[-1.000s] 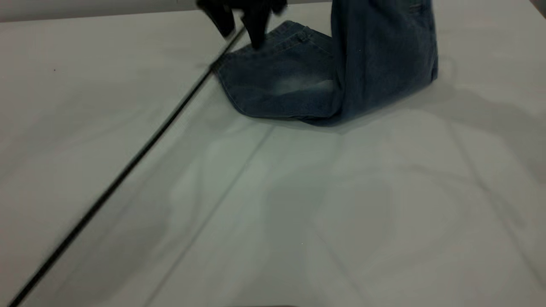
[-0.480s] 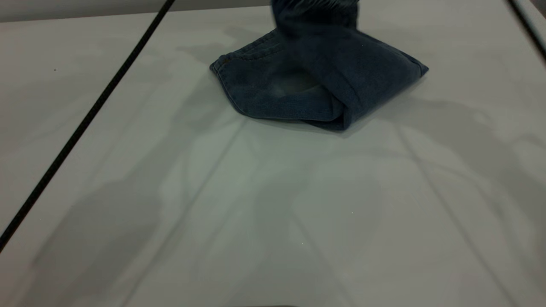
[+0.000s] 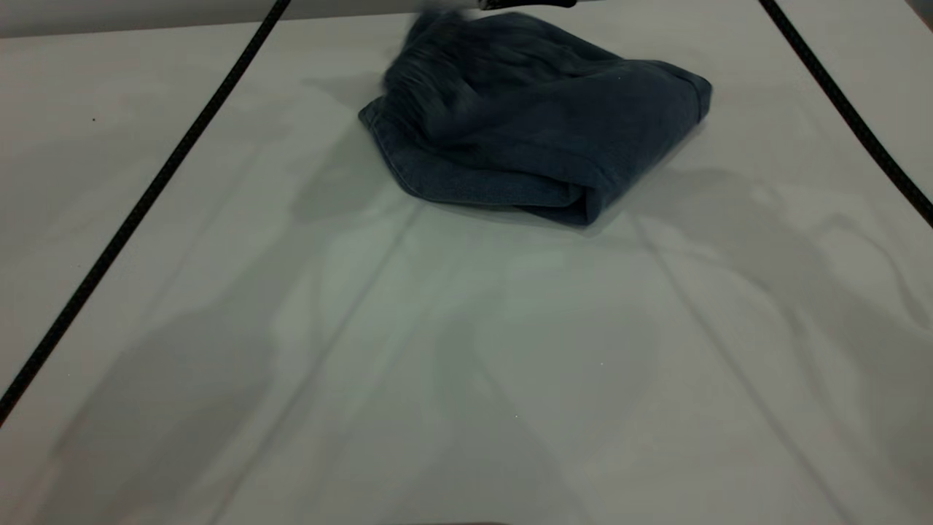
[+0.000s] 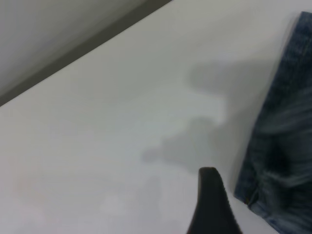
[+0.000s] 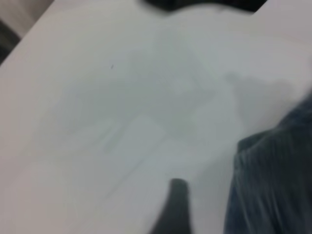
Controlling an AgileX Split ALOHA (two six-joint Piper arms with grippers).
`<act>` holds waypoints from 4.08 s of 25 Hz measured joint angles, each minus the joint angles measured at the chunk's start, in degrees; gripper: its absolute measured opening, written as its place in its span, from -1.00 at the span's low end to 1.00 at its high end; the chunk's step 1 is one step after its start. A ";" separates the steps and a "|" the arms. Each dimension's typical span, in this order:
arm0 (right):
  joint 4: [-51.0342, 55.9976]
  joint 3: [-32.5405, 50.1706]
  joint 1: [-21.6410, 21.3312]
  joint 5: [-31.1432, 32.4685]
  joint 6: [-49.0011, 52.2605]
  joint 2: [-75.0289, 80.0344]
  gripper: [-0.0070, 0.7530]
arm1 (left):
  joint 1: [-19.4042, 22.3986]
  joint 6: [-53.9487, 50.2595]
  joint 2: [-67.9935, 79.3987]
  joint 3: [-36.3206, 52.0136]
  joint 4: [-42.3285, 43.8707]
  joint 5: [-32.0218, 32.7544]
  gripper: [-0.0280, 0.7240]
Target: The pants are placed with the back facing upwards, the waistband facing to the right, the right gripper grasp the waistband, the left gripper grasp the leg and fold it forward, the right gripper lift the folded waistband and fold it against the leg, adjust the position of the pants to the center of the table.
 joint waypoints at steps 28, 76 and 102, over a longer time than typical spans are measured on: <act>-49.65 0.00 -15.84 5.20 42.44 -8.14 0.57 | -5.49 49.78 16.65 -0.42 -20.17 0.00 0.26; -59.68 0.00 -19.06 38.66 64.49 -59.80 0.57 | -7.17 -0.91 -40.69 27.09 -3.83 0.00 0.17; -79.36 33.35 -19.06 41.63 76.75 -109.08 0.57 | -7.17 -1.11 -130.04 98.53 -5.35 0.00 0.17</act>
